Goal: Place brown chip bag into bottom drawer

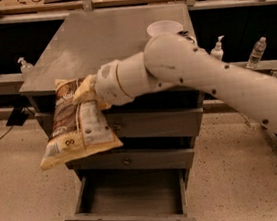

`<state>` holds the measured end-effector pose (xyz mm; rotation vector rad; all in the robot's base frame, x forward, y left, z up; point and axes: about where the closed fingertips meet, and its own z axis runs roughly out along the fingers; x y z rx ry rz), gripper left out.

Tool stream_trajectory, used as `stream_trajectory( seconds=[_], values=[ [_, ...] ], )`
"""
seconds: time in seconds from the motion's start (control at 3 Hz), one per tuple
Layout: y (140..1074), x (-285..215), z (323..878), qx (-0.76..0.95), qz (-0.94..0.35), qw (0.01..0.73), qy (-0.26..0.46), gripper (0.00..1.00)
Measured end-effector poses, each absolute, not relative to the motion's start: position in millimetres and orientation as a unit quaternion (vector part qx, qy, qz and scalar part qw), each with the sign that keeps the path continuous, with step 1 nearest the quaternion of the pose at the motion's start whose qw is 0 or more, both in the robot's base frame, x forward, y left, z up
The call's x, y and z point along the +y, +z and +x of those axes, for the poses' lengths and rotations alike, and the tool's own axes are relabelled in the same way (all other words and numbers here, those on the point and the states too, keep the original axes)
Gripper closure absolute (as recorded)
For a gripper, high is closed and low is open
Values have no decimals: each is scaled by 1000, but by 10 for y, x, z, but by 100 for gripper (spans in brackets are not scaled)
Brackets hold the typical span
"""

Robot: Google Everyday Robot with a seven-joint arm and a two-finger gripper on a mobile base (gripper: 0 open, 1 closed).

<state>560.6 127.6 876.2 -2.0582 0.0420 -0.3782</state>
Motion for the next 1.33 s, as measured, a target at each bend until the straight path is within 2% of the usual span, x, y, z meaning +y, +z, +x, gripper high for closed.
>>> stream_trajectory(
  seconds=[0.33, 0.67, 1.33],
  values=[
    [8415, 1191, 5152, 73, -833, 535, -121, 100],
    [8105, 1135, 4916, 82, -843, 522, -101, 100],
    [7766, 1091, 4984, 106, -836, 532, -83, 100]
  ],
)
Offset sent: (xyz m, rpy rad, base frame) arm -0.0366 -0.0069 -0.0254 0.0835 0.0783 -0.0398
